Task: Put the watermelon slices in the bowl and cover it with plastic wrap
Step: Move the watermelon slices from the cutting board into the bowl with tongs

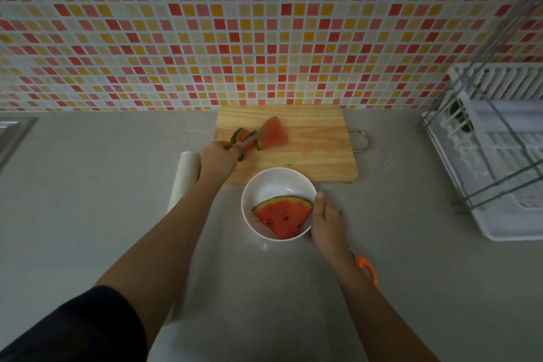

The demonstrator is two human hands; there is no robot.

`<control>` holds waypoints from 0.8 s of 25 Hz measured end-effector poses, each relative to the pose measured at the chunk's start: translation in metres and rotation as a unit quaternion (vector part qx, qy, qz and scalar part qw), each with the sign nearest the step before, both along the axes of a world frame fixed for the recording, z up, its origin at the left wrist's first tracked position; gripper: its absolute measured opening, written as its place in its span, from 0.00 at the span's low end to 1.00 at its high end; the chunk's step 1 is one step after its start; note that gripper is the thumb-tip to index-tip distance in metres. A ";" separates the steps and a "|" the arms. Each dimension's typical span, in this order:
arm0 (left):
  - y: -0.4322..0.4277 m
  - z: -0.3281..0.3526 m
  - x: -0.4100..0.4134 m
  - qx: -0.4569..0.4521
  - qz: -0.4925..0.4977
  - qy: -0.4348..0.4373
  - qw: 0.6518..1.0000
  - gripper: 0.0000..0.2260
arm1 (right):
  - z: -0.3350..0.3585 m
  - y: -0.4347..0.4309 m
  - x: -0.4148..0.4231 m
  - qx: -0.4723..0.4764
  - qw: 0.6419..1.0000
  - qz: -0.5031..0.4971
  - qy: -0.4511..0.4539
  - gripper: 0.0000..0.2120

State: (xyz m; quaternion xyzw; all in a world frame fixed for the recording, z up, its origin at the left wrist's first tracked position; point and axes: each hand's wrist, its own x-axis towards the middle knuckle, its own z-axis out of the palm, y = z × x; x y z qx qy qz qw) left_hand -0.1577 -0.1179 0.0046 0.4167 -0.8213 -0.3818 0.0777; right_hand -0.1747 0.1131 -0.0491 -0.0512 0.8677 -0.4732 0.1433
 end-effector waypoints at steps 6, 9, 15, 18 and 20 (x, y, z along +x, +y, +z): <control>-0.001 -0.010 -0.010 -0.055 0.013 0.007 0.998 0.13 | -0.001 0.000 -0.001 -0.007 1.000 0.004 -0.007 0.25; -0.003 -0.010 -0.002 -0.030 0.031 0.060 0.997 0.12 | -0.004 0.000 -0.002 -0.003 1.000 0.002 0.001 0.26; -0.015 0.007 0.043 0.047 0.005 0.172 0.984 0.10 | -0.006 0.000 -0.003 0.024 1.000 0.004 0.002 0.27; -0.021 0.014 0.076 0.106 -0.113 0.183 0.971 0.10 | -0.002 -0.001 -0.001 0.024 1.000 -0.007 -0.006 0.25; -0.020 0.019 0.091 0.088 -0.207 0.128 0.966 0.08 | -0.001 -0.001 0.000 0.016 1.000 -0.008 -0.004 0.25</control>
